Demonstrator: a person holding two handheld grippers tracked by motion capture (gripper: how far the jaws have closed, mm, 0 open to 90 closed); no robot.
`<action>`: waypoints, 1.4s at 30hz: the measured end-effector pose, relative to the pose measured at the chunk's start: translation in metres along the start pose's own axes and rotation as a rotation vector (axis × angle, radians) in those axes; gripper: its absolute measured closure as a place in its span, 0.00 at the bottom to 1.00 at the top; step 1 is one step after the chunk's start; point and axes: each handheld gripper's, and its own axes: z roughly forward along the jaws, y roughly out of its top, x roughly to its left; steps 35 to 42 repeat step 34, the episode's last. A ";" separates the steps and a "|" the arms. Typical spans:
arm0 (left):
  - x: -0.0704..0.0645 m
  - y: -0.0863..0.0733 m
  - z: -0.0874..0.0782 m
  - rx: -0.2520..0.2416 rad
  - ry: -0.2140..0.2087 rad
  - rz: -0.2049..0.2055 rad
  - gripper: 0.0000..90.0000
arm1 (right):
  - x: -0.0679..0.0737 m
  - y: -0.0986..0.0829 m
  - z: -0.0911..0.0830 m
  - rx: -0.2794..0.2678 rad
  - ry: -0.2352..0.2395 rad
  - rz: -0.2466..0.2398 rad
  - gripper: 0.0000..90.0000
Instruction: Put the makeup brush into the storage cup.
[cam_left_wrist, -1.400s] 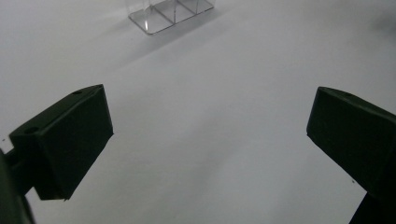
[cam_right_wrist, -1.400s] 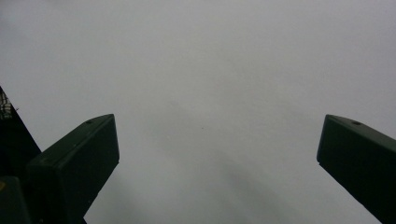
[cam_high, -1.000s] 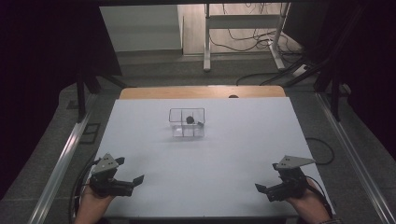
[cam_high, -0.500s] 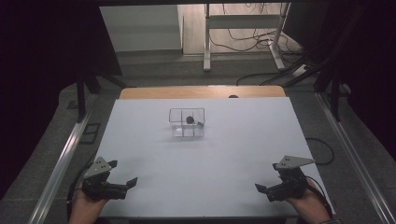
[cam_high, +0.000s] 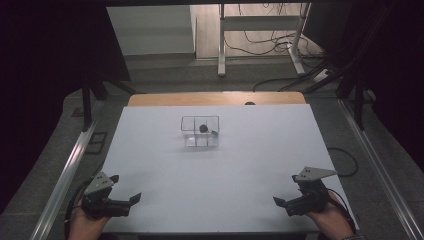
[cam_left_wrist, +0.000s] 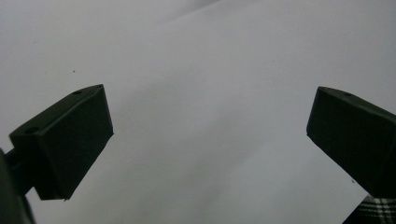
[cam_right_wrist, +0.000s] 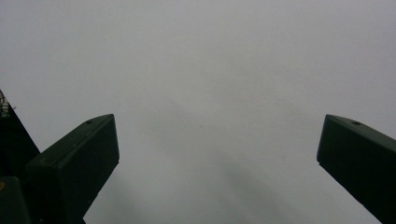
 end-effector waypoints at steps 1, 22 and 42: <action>0.001 0.000 -0.001 -0.003 0.002 -0.002 0.01 | 0.000 0.000 0.000 0.001 0.000 0.000 0.00; 0.012 -0.015 -0.008 0.038 0.089 -0.013 0.01 | 0.000 0.000 -0.001 0.000 -0.005 0.003 0.00; 0.018 -0.021 -0.006 0.079 0.105 -0.020 0.01 | -0.001 0.000 0.000 0.001 -0.007 0.005 0.00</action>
